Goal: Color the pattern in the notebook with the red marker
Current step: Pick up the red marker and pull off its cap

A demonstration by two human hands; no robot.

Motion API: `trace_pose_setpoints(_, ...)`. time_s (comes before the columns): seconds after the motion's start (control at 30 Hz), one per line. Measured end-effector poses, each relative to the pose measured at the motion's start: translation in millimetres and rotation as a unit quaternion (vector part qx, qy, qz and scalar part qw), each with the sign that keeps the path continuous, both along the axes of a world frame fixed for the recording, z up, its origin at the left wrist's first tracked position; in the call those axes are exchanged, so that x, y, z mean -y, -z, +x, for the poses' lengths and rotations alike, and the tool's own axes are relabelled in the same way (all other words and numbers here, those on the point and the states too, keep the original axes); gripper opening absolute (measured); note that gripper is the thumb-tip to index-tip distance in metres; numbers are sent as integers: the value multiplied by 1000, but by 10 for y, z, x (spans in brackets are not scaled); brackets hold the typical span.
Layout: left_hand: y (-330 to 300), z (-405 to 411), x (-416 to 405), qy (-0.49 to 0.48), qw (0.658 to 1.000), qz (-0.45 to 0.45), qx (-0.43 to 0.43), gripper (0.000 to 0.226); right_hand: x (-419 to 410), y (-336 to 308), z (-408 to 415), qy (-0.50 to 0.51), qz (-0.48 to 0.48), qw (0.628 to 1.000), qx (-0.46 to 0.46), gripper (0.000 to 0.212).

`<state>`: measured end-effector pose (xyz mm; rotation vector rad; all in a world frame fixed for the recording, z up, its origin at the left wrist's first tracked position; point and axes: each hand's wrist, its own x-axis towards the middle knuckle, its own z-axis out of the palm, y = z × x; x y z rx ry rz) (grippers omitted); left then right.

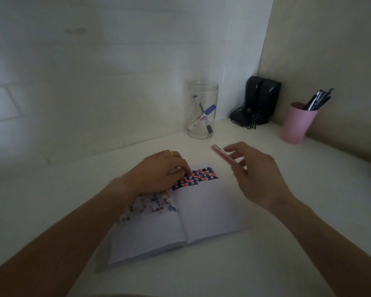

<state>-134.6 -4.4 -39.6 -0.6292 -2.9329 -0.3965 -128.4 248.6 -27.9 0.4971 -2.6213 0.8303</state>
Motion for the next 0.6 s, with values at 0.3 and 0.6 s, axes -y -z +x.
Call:
trace_pose_setpoints(0.3, 229, -92, 137, 13, 995, 86, -44, 22, 425, 94, -397, -160, -492, 778, 356, 33)
trace_pose_setpoints(0.6, 252, 18, 119, -1, 994, 97, -51, 47, 442, 414, -424, -146, -550, 755, 325, 21)
